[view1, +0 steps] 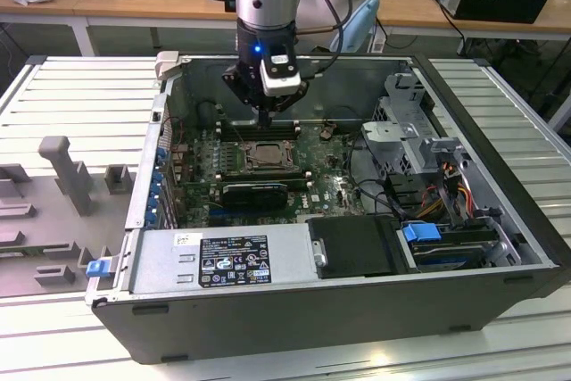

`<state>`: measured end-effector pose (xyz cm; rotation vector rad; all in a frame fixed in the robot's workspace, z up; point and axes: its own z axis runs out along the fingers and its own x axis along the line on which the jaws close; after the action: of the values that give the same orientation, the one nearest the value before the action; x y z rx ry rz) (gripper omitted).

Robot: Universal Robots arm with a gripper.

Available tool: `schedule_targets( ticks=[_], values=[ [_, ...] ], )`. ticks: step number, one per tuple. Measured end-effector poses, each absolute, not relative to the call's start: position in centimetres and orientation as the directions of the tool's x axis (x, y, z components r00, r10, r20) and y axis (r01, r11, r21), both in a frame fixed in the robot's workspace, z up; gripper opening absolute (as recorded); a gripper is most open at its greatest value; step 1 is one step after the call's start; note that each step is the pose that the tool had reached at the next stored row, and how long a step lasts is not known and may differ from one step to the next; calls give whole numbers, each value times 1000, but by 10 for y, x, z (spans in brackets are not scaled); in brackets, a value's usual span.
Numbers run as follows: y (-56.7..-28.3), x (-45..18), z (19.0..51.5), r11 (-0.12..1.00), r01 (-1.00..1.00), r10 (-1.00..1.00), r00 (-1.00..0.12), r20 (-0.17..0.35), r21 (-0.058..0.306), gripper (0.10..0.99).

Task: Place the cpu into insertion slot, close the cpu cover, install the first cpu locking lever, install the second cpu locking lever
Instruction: 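Install the first cpu locking lever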

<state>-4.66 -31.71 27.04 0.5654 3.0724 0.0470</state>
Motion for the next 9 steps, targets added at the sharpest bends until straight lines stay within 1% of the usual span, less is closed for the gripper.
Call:
schedule_targets(
  ticks=[9],
  values=[
    [-317, -47, 270, 966, 255, 255, -967, -11, 33, 106]
  ],
)
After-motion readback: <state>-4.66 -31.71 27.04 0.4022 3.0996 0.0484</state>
